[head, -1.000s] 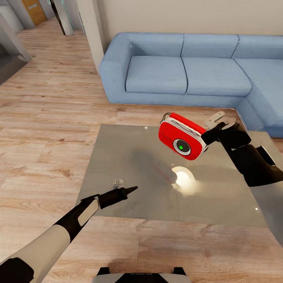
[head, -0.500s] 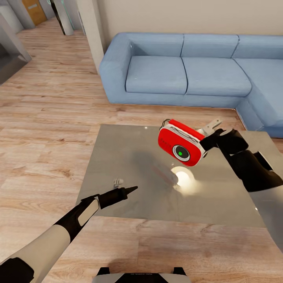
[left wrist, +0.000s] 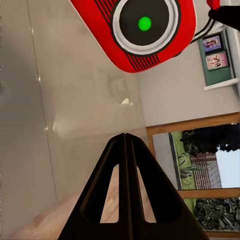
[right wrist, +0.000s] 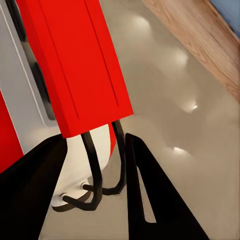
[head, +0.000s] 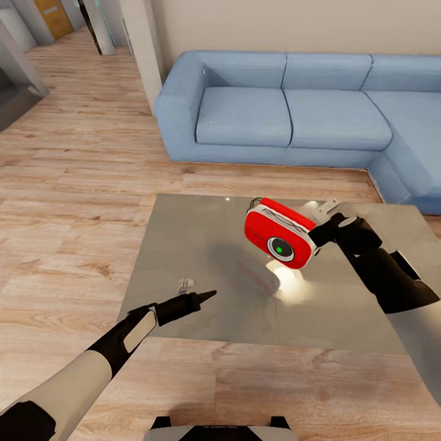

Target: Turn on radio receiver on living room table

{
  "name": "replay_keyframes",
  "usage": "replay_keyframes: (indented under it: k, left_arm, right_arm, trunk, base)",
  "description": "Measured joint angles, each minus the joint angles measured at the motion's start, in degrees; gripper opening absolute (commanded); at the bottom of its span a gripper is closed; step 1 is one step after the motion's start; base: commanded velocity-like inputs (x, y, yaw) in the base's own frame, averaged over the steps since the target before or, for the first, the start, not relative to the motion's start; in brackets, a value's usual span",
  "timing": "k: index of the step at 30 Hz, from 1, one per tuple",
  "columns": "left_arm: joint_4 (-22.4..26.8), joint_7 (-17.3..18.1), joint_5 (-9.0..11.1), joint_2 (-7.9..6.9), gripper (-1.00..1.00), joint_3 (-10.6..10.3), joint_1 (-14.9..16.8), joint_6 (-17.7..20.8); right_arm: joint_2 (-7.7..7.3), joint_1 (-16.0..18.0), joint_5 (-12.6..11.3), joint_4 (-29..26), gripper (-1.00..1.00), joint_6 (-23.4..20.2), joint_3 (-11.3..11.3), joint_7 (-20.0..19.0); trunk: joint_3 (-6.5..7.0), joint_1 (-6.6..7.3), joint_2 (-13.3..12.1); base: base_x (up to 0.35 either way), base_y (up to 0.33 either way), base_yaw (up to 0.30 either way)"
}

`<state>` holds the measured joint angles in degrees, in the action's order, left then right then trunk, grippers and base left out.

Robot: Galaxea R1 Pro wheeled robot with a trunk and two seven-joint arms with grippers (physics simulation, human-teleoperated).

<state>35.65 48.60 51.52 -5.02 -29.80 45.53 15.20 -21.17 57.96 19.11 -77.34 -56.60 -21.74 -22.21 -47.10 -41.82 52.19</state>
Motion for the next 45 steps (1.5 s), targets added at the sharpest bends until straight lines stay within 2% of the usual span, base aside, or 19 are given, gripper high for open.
replay_keyframes:
  k: [3, 5, 12, 19, 25, 29, 37, 40, 45]
  left_arm:
    - [-0.11, 0.00, -0.01, 0.02, -1.00, 0.00, 0.01, 0.00]
    - [-0.13, 0.00, -0.01, 0.04, -1.00, 0.00, 0.00, 0.00]
    - [-0.07, 0.00, -0.05, 0.05, -1.00, 0.00, 0.01, 0.00]
    - [-0.06, 0.00, -0.18, 0.05, -1.00, 0.00, 0.00, -0.01]
    - [-0.06, 0.00, -0.19, 0.09, -1.00, 0.00, 0.01, -0.03]
    - [-0.06, 0.00, -0.19, 0.10, -1.00, 0.00, 0.00, -0.04]
    - [-0.09, 0.00, -0.19, 0.10, -1.00, 0.00, 0.01, -0.02]
    - [-0.11, 0.00, -0.19, 0.10, -1.00, 0.00, 0.00, -0.06]
    - [-0.13, 0.00, -0.19, 0.10, -1.00, 0.00, 0.01, -0.08]
  right_arm:
    - [-0.04, -0.04, -2.08, 0.04, -1.00, 1.05, 0.01, 1.15]
    - [-0.07, -0.04, -2.41, 0.06, -1.00, 1.49, 0.03, 1.96]
    - [-0.10, -0.10, -6.11, 0.29, -1.00, 2.03, 0.06, 3.77]
    - [-0.10, -2.76, -6.92, 0.91, -1.00, 4.57, 0.06, 4.49]
    - [-0.10, -3.27, -7.08, 1.26, -1.00, 4.94, 0.07, 4.69]
    - [-0.15, -3.38, -9.73, 2.53, -1.00, 5.59, 0.08, 4.85]
    - [-0.25, -3.40, -10.91, 4.45, -1.00, 6.89, 0.12, 5.26]
    - [-0.63, -3.40, -14.24, 4.62, -1.00, 6.96, 0.09, 5.42]
    - [-1.23, -3.40, -14.76, 4.70, -1.00, 7.09, 0.11, 5.65]
  trunk:
    - [0.00, 0.00, 0.00]
    - [0.00, 0.00, 0.00]
    - [0.00, 0.00, 0.00]
    - [0.00, 0.00, 0.00]
    - [0.00, 0.00, 0.00]
    - [0.00, 0.00, 0.00]
    - [0.00, 0.00, 0.00]
    - [0.00, 0.00, 0.00]
    - [0.00, 0.00, 0.00]
  base:
    - [0.000, 0.000, 0.000]
    - [0.000, 0.000, 0.000]
    - [0.000, 0.000, 0.000]
    - [0.000, 0.000, 0.000]
    - [0.000, 0.000, 0.000]
    - [0.000, 0.000, 0.000]
    - [0.000, 0.000, 0.000]
    - [0.000, 0.000, 0.000]
    - [0.000, 0.000, 0.000]
